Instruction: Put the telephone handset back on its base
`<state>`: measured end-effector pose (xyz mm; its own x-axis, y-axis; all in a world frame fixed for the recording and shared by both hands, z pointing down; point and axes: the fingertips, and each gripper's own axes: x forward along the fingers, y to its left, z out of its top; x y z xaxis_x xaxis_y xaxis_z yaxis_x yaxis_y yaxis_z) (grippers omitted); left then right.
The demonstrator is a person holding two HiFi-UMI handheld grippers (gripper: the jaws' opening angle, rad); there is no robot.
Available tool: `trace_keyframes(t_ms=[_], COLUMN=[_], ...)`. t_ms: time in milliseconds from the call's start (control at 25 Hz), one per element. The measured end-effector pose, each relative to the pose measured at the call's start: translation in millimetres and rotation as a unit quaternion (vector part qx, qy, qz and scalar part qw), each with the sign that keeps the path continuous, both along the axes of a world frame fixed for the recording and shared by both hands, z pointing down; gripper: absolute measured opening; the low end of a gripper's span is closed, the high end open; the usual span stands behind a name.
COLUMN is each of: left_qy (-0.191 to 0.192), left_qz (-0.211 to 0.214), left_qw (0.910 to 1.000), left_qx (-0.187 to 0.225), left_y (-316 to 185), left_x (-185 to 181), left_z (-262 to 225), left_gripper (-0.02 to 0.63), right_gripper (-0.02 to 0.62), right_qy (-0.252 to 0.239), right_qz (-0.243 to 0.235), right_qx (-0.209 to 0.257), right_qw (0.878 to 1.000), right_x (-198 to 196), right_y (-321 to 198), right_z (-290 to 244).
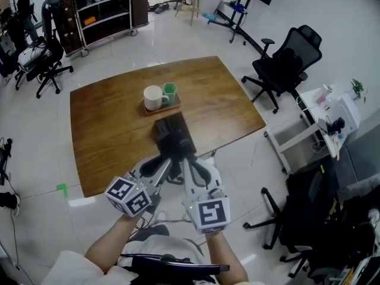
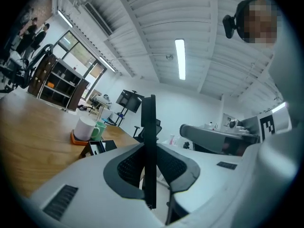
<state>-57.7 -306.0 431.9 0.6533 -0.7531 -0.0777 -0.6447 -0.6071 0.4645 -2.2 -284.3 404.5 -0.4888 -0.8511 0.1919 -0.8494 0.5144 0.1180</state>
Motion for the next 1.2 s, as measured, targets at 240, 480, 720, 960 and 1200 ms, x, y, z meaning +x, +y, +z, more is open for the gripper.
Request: trace_keyframes(t_ms=[240, 480, 720, 960, 1200], left_qy=[0.014, 0.034, 0.059, 0.099, 0.122], left_qz=[0.006, 0.010, 0.013, 0.012, 0.025], left_qw=[0.9990, 0.9954, 0.9892, 0.9786, 0.9719], left_qx=[-0.041, -0.089, -0.133, -0.180, -0.200], left_y=[-28.7, -58.1, -82.9, -104.7, -123.0], left_x=[-2.6, -5.3, -7.3, -10.8, -11.3], left_z=[29.0, 62.5, 94.9, 123.7, 139.9], left_gripper=[0.067, 0.067, 0.067, 0.067, 0.067], right_gripper=[0.005, 0.005, 0.005, 0.005, 0.005], right_qy=[-0.015, -0.014, -0.013, -0.006, 0.004], right_qz=[0.011, 0.009, 0.019, 0.024, 0.028], right_qx=[-0.011, -0.022, -0.035, -0.048, -0.056], right_qw=[1.000, 1.000, 0.999, 0.999, 0.998], right_x=[0.5, -2.5, 4.9, 10.8, 17.0], right_y=[-11.8, -22.6, -30.2, -30.8, -31.8], right_z=[6.3, 14.2, 24.5, 33.2, 42.9])
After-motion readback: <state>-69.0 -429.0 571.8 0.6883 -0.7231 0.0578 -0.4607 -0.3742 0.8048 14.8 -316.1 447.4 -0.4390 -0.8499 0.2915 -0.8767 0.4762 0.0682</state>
